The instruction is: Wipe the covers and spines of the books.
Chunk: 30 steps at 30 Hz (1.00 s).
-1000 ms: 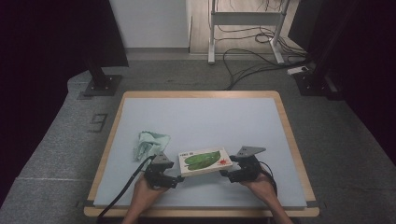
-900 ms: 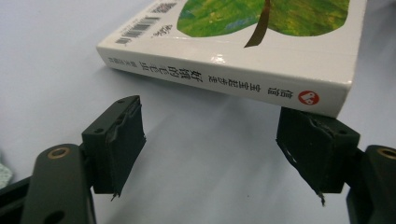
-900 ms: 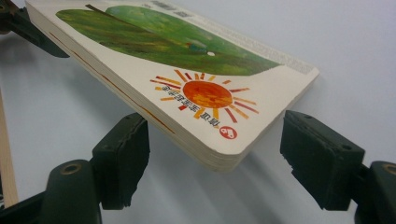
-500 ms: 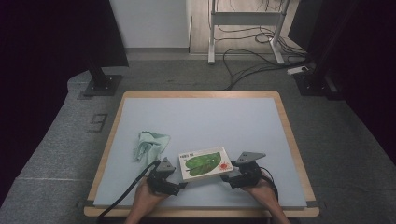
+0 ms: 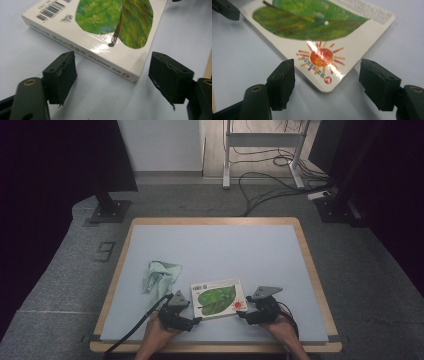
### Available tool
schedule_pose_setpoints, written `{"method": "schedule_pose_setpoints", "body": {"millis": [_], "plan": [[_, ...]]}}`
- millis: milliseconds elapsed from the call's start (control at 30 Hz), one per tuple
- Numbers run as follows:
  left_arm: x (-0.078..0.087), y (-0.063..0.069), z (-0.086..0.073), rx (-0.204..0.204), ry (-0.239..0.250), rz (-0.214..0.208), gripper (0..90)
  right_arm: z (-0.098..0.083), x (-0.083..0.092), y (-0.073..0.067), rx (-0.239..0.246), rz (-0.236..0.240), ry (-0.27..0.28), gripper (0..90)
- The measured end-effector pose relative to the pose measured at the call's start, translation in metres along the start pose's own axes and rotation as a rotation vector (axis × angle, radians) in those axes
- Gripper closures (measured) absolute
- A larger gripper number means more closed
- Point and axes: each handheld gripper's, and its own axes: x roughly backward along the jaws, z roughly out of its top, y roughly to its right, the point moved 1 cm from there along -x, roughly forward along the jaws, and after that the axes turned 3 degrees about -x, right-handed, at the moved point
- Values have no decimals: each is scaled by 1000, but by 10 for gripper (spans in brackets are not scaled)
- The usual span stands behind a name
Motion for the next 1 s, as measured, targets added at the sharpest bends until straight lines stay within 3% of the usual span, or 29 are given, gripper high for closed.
{"method": "schedule_pose_setpoints", "body": {"millis": [100, 267, 600, 767, 1000], "plan": [[1, 1, -1, -20, -2, 21, 265, 0, 0, -2, 21, -24, -1, 326], [0, 0, 0, -13, 4, 27, 292, 2, -2, -1, 16, -27, 6, 391], [1, -7, 1, -13, 1, 52, 257, 10, -10, 10, -6, -23, 23, 396], [16, -13, 4, -13, 20, 57, 199, 6, -2, 10, 2, -35, 24, 297], [34, -33, 9, 37, 38, 44, 139, -5, 23, 23, -13, -122, 16, 180]]}}
